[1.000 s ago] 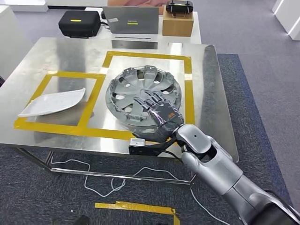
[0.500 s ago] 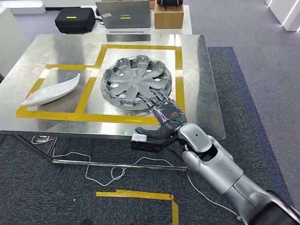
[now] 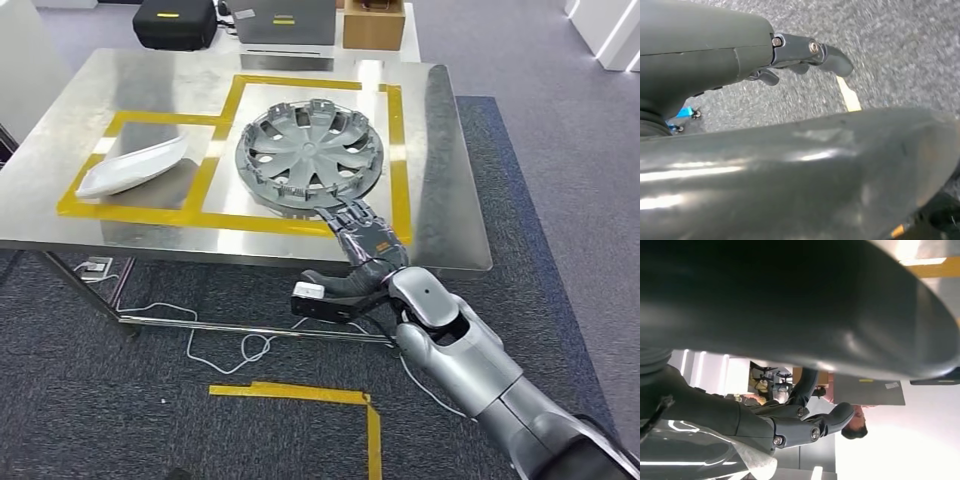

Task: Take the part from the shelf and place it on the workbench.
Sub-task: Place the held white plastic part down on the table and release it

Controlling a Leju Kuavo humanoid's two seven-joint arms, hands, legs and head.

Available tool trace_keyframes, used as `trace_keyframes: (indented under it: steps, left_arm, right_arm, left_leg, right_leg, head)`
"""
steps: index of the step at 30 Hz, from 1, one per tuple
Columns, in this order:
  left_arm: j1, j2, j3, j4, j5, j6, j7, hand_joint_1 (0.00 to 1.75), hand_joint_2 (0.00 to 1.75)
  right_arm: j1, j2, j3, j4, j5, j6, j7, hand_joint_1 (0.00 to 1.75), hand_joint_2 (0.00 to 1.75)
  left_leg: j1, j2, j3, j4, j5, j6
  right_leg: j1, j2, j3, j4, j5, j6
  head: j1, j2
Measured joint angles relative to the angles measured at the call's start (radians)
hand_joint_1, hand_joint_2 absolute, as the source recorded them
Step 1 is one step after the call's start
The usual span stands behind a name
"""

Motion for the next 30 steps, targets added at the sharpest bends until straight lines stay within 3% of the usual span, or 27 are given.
trace_keyframes:
  steps: [2, 3, 4, 5, 7, 8, 10, 12, 13, 15, 17, 18, 19, 21, 22, 24, 25, 27, 28, 29, 30]
  left_arm:
    - [0.000, 0.001, 0.000, 0.000, 0.000, 0.002, 0.000, 0.00, 0.00]
    - [0.001, 0.002, 0.000, 0.000, 0.000, 0.002, 0.000, 0.00, 0.00]
    - [0.001, 0.002, 0.000, 0.000, 0.000, 0.003, 0.000, 0.00, 0.00]
    - [0.002, 0.002, 0.000, 0.000, 0.001, 0.003, 0.000, 0.00, 0.00]
    - [0.004, 0.002, 0.000, 0.000, 0.002, 0.003, 0.000, 0.00, 0.00]
    - [0.005, 0.002, 0.000, 0.000, 0.003, 0.004, 0.000, 0.00, 0.00]
    - [0.006, 0.002, 0.000, 0.000, 0.005, 0.006, 0.000, 0.00, 0.00]
    - [0.009, 0.005, 0.000, 0.000, 0.006, 0.009, 0.000, 0.00, 0.00]
    - [0.012, 0.006, 0.000, 0.000, 0.007, 0.010, 0.001, 0.00, 0.00]
    - [0.018, 0.007, 0.000, 0.000, 0.008, 0.010, 0.002, 0.00, 0.00]
    - [0.021, 0.007, 0.001, 0.000, 0.010, 0.011, 0.002, 0.00, 0.00]
    - [0.022, 0.008, 0.002, 0.000, 0.010, 0.011, 0.002, 0.00, 0.00]
    - [0.023, 0.008, 0.002, 0.000, 0.011, 0.012, 0.002, 0.00, 0.00]
    - [0.027, 0.008, 0.006, -0.001, 0.015, 0.014, 0.001, 0.00, 0.00]
    - [0.029, 0.008, 0.008, -0.001, 0.017, 0.015, 0.000, 0.00, 0.00]
    - [0.033, 0.008, 0.015, -0.003, 0.020, 0.018, -0.002, 0.00, 0.00]
    - [0.036, 0.008, 0.020, -0.003, 0.022, 0.019, -0.002, 0.00, 0.00]
    - [0.044, 0.006, 0.031, -0.006, 0.023, 0.021, -0.002, 0.00, 0.00]
    - [0.048, 0.003, 0.037, -0.009, 0.024, 0.021, -0.002, 0.00, 0.00]
    - [0.052, 0.001, 0.043, -0.013, 0.024, 0.021, -0.001, 0.00, 0.00]
    - [0.057, -0.003, 0.049, -0.019, 0.023, 0.022, 0.001, 0.00, 0.00]
  right_arm:
    - [0.007, -0.005, -0.007, 0.004, 0.007, -0.005, 0.008, 0.00, 0.00]
    - [0.013, -0.008, -0.011, 0.006, 0.010, -0.007, 0.012, 0.00, 0.00]
    - [0.019, -0.012, -0.015, 0.007, 0.013, -0.008, 0.015, 0.00, 0.00]
    - [0.024, -0.015, -0.020, 0.008, 0.015, -0.009, 0.018, 0.00, 0.00]
    - [0.029, -0.020, -0.032, 0.008, 0.018, -0.010, 0.022, 0.00, 0.00]
    - [0.031, -0.022, -0.039, 0.008, 0.020, -0.012, 0.024, 0.00, 0.00]
    - [0.039, -0.026, -0.053, 0.007, 0.024, -0.018, 0.030, 0.00, 0.00]
    - [0.056, -0.033, -0.068, 0.007, 0.028, -0.023, 0.038, 0.00, 0.00]
    - [0.066, -0.036, -0.075, 0.007, 0.029, -0.027, 0.042, 0.00, 0.00]
    - [0.086, -0.041, -0.094, 0.007, 0.032, -0.036, 0.053, 0.00, 0.00]
    - [0.116, -0.047, -0.118, 0.007, 0.036, -0.046, 0.067, 0.00, 0.00]
    - [0.134, -0.051, -0.132, 0.006, 0.038, -0.051, 0.074, 0.00, 0.00]
    - [0.154, -0.055, -0.147, 0.006, 0.039, -0.056, 0.081, 0.00, 0.00]
    - [0.193, -0.061, -0.179, 0.000, 0.040, -0.067, 0.093, 0.00, 0.00]
    - [0.215, -0.064, -0.198, -0.005, 0.040, -0.073, 0.100, 0.00, 0.00]
    - [0.262, -0.069, -0.243, -0.018, 0.040, -0.088, 0.114, 0.00, 0.00]
    - [0.289, -0.071, -0.269, -0.023, 0.039, -0.097, 0.121, 0.00, 0.00]
    - [0.350, -0.074, -0.321, -0.031, 0.035, -0.112, 0.135, 0.00, 0.00]
    - [0.383, -0.076, -0.347, -0.033, 0.031, -0.116, 0.142, 0.00, 0.00]
    - [0.418, -0.077, -0.374, -0.035, 0.022, -0.117, 0.149, 0.00, 0.00]
    - [0.452, -0.078, -0.400, -0.035, 0.009, -0.117, 0.155, 0.00, 0.00]
  left_leg:
    - [-0.006, 0.001, -0.021, 0.001, 0.017, 0.007]
    - [-0.009, 0.001, -0.032, 0.002, 0.025, 0.009]
    - [-0.012, 0.002, -0.043, 0.003, 0.033, 0.009]
    - [-0.015, 0.002, -0.053, 0.004, 0.041, 0.010]
    - [-0.022, 0.002, -0.071, 0.007, 0.055, 0.007]
    - [-0.025, 0.003, -0.077, 0.009, 0.063, 0.005]
    - [-0.026, 0.005, -0.086, 0.009, 0.080, -0.001]
    - [-0.024, 0.003, -0.093, 0.009, 0.088, -0.011]
    - [-0.023, 0.001, -0.099, 0.019, 0.070, -0.018]
    - [-0.017, -0.003, -0.122, 0.094, -0.015, -0.032]
    - [-0.008, -0.003, -0.148, 0.224, -0.101, -0.046]
    - [-0.003, -0.003, -0.151, 0.273, -0.114, -0.051]
    - [0.000, -0.003, -0.140, 0.294, -0.103, -0.054]
    - [0.006, -0.003, -0.073, 0.235, -0.048, -0.058]
    - [0.007, -0.004, -0.023, 0.168, -0.040, -0.059]
    - [0.005, -0.009, 0.054, 0.046, -0.056, -0.049]
    - [0.002, -0.011, 0.069, 0.016, -0.069, -0.042]
    - [-0.001, -0.010, 0.061, 0.006, -0.056, -0.024]
    - [-0.001, -0.008, 0.052, 0.004, -0.045, -0.014]
    - [0.000, -0.006, 0.040, 0.001, -0.032, -0.004]
    - [0.000, -0.005, 0.026, 0.000, -0.019, 0.004]
  right_leg:
    - [0.000, 0.000, -0.035, 0.138, -0.075, 0.001]
    - [0.001, 0.000, -0.038, 0.179, -0.083, 0.000]
    - [0.002, 0.000, -0.022, 0.183, -0.069, -0.004]
    - [0.004, 0.000, 0.011, 0.150, -0.044, -0.010]
    - [0.011, -0.001, 0.115, 0.012, -0.007, -0.027]
    - [0.013, -0.003, 0.162, -0.059, -0.006, -0.033]
    - [0.018, -0.004, 0.207, -0.133, -0.015, -0.039]
    - [0.015, -0.006, 0.198, -0.144, -0.002, -0.041]
    - [0.012, -0.007, 0.191, -0.147, 0.008, -0.046]
    - [0.006, -0.008, 0.172, -0.149, 0.030, -0.054]
    - [0.005, -0.009, 0.144, -0.145, 0.051, -0.055]
    - [0.005, -0.010, 0.128, -0.141, 0.060, -0.054]
    - [0.004, -0.011, 0.112, -0.136, 0.069, -0.052]
    - [0.001, -0.012, 0.077, -0.121, 0.085, -0.046]
    - [0.001, -0.012, 0.062, -0.113, 0.092, -0.042]
    - [0.001, -0.012, 0.044, -0.104, 0.108, -0.030]
    - [0.001, -0.012, 0.041, -0.105, 0.117, -0.024]
    - [-0.002, -0.012, 0.040, -0.111, 0.131, -0.010]
    - [-0.004, -0.010, 0.035, -0.105, 0.117, -0.004]
    - [-0.005, -0.007, 0.025, -0.083, 0.082, 0.002]
    - [-0.007, -0.005, 0.012, -0.040, 0.030, 0.006]
  head:
    - [0.002, 0.000]
    - [0.002, 0.000]
    - [0.002, 0.000]
    - [0.002, 0.000]
    - [0.002, 0.000]
    - [0.001, 0.000]
    - [0.001, 0.000]
    - [0.002, 0.000]
    - [0.002, 0.000]
    - [0.001, 0.000]
    - [-0.001, 0.000]
    - [-0.001, 0.000]
    - [-0.001, 0.000]
    - [-0.002, 0.000]
    - [-0.002, 0.000]
    - [-0.001, 0.000]
    - [-0.001, 0.000]
    - [-0.001, 0.000]
    - [-0.001, 0.000]
    - [0.001, 0.000]
    - [0.002, 0.000]
